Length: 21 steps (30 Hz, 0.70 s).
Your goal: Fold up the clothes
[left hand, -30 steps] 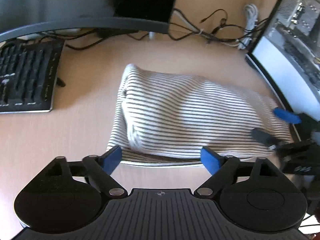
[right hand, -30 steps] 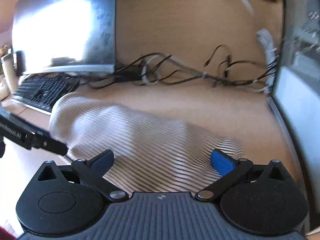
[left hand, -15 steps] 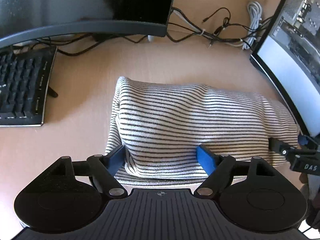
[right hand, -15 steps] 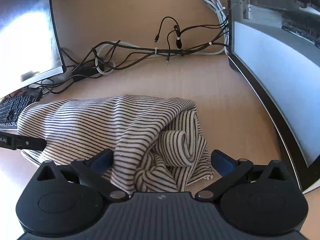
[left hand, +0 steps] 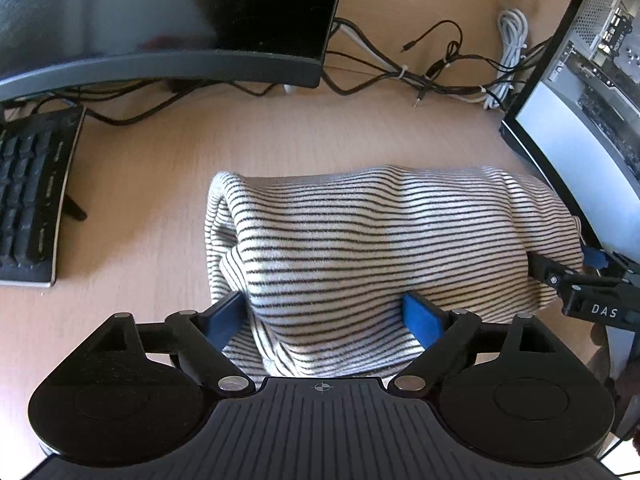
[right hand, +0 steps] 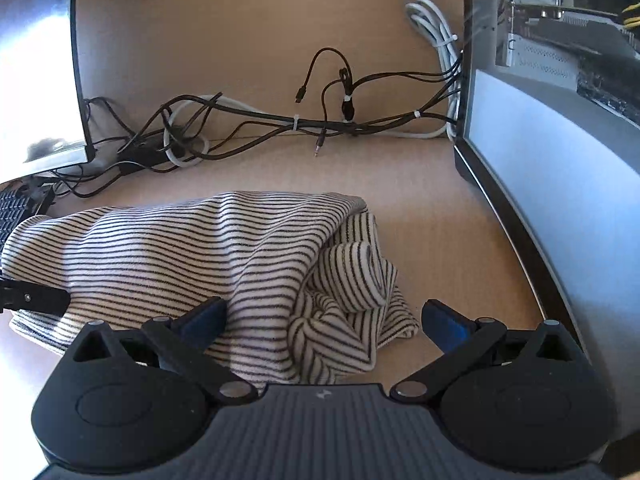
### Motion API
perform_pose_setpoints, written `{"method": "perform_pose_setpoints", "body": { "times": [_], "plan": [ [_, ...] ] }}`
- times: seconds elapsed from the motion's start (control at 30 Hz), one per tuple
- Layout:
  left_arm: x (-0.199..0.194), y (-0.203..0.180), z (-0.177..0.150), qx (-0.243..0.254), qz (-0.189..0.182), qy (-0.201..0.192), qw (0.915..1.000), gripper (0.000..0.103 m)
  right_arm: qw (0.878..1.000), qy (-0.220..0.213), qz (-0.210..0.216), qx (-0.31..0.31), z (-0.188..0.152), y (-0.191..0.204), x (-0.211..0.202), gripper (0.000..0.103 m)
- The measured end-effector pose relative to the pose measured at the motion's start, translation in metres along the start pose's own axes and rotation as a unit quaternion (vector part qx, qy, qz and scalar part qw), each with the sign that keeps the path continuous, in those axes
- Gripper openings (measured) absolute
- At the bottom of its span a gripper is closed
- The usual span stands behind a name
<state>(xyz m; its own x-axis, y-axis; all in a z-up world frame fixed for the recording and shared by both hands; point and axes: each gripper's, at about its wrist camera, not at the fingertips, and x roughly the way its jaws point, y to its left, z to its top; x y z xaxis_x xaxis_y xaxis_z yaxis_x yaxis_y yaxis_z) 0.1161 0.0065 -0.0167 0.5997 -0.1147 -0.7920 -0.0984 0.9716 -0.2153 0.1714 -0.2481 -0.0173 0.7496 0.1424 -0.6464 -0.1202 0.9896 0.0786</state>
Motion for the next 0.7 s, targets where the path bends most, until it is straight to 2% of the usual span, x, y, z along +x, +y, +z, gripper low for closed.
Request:
{"method": "perform_pose_setpoints", "body": {
  "times": [0.17, 0.33, 0.43, 0.53, 0.6, 0.7],
  "plan": [
    [-0.032, -0.003, 0.005, 0.016, 0.020, -0.033, 0.9991, 0.086, 1.000, 0.024, 0.004, 0.007, -0.008, -0.004, -0.006, 0.103],
    [-0.063, -0.013, 0.015, 0.006, -0.038, -0.078, 0.9962, 0.087, 0.999, 0.036, 0.011, 0.009, -0.016, -0.002, -0.014, 0.103],
    [-0.052, -0.024, 0.017, 0.028, -0.044, -0.065, 0.9965, 0.088, 1.000, -0.002, 0.005, -0.008, -0.007, -0.001, -0.031, 0.103],
    [-0.030, -0.027, 0.011, 0.034, -0.031, -0.039, 0.9982, 0.089, 0.998, -0.067, 0.002, -0.007, 0.010, -0.004, -0.052, 0.103],
    [-0.023, -0.029, 0.008, 0.046, -0.019, -0.039, 0.9980, 0.090, 0.996, -0.092, 0.019, -0.001, 0.023, -0.005, -0.057, 0.103],
    [-0.017, -0.029, 0.008, 0.055, -0.016, -0.038, 0.9976, 0.091, 0.993, -0.100, 0.065, 0.002, 0.039, 0.000, -0.049, 0.103]
  ]
}}
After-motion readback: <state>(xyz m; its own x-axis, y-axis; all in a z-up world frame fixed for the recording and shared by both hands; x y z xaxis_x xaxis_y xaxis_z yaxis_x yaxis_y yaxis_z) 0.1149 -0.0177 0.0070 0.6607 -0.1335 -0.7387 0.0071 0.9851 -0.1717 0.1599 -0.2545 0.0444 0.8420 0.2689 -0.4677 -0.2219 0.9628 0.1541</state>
